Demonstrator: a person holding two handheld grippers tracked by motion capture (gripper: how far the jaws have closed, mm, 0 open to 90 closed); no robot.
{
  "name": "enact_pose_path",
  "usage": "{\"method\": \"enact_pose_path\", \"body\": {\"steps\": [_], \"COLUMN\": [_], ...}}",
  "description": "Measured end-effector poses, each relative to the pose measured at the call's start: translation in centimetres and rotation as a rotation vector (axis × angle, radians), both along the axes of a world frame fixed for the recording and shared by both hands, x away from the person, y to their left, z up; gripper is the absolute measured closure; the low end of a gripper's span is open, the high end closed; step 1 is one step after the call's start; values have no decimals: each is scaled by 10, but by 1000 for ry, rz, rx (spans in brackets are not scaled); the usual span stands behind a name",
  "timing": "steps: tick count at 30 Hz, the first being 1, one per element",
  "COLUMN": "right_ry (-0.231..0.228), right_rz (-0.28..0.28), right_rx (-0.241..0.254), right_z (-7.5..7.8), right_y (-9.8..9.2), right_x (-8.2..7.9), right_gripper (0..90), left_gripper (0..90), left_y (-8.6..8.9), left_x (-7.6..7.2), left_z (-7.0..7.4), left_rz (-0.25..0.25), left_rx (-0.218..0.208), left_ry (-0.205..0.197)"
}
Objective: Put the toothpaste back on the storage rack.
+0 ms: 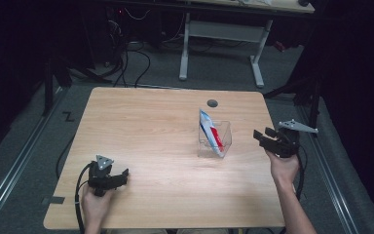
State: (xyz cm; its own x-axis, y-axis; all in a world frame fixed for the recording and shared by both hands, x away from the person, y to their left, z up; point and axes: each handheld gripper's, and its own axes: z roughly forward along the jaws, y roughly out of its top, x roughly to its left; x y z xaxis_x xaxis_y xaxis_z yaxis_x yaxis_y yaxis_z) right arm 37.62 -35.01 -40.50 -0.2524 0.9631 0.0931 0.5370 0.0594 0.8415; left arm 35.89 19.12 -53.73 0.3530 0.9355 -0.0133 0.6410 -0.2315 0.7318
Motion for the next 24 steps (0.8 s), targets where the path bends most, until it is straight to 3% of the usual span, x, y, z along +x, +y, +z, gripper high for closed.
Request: {"method": "enact_pose_path", "body": {"steps": [24], "right_ry": [34], "right_rz": [-26], "right_rx": [13], "right_z": [-20], "right_y": [-11], "right_x": [-13], "right_gripper": [462], "left_gripper": [182], "left_y": [0], "left_x": [0], "left_z": [0], "left_rz": [-1], "left_rx": [1], "left_ry": [-1]}}
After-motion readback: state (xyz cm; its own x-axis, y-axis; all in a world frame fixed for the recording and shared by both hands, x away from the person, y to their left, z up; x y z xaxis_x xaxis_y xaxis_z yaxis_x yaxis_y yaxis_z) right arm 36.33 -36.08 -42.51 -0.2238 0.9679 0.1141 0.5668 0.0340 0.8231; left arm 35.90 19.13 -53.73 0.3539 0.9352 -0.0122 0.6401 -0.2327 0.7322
